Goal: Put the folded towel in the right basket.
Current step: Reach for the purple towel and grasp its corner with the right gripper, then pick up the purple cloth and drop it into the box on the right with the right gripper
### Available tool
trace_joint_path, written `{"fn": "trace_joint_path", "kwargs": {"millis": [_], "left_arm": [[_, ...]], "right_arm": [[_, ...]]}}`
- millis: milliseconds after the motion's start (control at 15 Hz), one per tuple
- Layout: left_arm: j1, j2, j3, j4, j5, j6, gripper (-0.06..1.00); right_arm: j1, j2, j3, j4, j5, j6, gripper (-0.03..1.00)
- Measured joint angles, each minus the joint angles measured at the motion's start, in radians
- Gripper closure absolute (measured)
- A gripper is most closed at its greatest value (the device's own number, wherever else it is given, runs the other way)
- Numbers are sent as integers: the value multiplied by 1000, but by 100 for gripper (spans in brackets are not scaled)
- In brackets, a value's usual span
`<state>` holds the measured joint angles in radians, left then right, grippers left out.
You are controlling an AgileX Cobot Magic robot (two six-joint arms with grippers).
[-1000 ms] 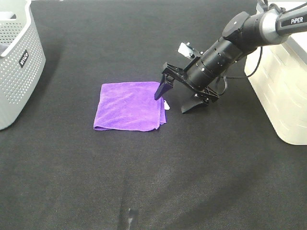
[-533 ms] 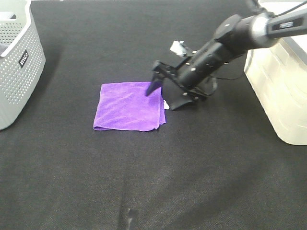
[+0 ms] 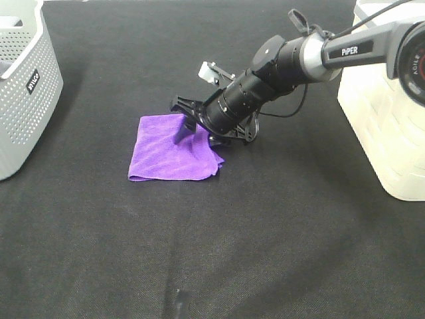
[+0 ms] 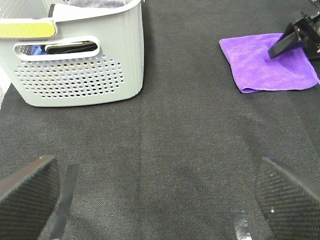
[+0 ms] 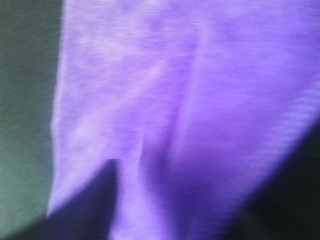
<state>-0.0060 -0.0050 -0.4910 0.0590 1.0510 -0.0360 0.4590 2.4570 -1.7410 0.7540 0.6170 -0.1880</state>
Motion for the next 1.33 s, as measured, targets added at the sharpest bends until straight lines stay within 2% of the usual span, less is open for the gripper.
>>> {"fn": "trace_joint_path", "kwargs": {"millis": [133, 200, 333, 467, 600, 733, 933, 1000, 1067, 1133, 1200, 1333], "left_arm": [[0, 0, 0, 0, 0, 0, -4], [0, 0, 0, 0, 0, 0, -4], [0, 0, 0, 0, 0, 0, -4], [0, 0, 0, 0, 0, 0, -4], [0, 0, 0, 0, 0, 0, -4], [0, 0, 0, 0, 0, 0, -4], [0, 0, 0, 0, 0, 0, -4], [0, 0, 0, 0, 0, 0, -4], [0, 0, 0, 0, 0, 0, -4], [0, 0, 0, 0, 0, 0, -4], [0, 0, 0, 0, 0, 0, -4], [0, 0, 0, 0, 0, 0, -4]], "right_arm": [[0, 3, 2, -13, -8, 7, 86], [0, -3, 4, -20, -10, 6, 92], [1, -40, 14, -67, 5, 6, 92], [-16, -120, 36, -120, 103, 6, 92], [-95, -319, -15, -134, 225, 6, 92], [-188, -452, -128, -157, 330, 6, 92], [-356, -580, -331, -251, 516, 7, 92], [-415, -597, -386, -296, 564, 8, 92], [-415, -597, -386, -296, 564, 8, 92], [-471, -603, -428, -353, 582, 8, 92], [-550, -604, -445, -479, 589, 9, 92], [-634, -589, -443, -605, 595, 10, 92]]}}
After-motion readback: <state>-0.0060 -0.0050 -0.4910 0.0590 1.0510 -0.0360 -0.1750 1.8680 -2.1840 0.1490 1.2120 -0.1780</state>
